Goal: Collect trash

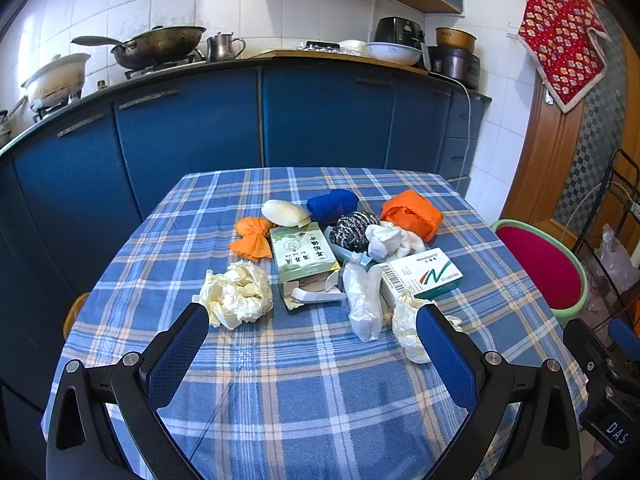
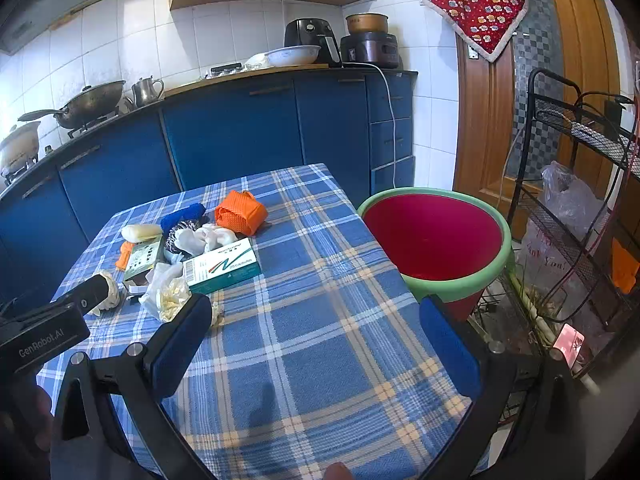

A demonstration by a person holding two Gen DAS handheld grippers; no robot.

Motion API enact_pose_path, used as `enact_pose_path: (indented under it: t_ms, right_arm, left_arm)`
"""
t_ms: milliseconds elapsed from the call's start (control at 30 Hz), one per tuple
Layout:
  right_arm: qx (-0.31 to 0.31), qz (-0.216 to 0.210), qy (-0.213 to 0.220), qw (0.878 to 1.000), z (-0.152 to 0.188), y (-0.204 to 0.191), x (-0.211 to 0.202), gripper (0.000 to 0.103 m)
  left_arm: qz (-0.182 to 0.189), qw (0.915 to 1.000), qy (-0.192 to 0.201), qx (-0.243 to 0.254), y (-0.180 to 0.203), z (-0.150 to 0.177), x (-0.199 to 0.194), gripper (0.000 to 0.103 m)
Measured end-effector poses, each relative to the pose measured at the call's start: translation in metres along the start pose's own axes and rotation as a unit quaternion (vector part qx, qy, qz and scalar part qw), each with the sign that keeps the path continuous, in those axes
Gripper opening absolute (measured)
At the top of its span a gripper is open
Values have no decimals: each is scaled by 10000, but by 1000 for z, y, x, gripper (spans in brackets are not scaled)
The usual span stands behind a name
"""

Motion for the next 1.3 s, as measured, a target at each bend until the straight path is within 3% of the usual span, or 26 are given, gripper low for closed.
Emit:
enact_pose_path:
  t_ms: [1300]
  right_arm:
    - [4, -8, -16, 10000, 0, 0, -3, 102]
  left_arm:
    - [-20, 10000, 0, -27, -3, -1, -1, 103]
Point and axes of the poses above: each gripper's, at about its wrist camera, not at the fingertips, and x roughly the way its jaws point, y to its right, z to its underside, the point moved 6 cm from there along x, roughly the way its jaws point, and after that the axes turned 4 degrees about y, right-handed, at the moved point
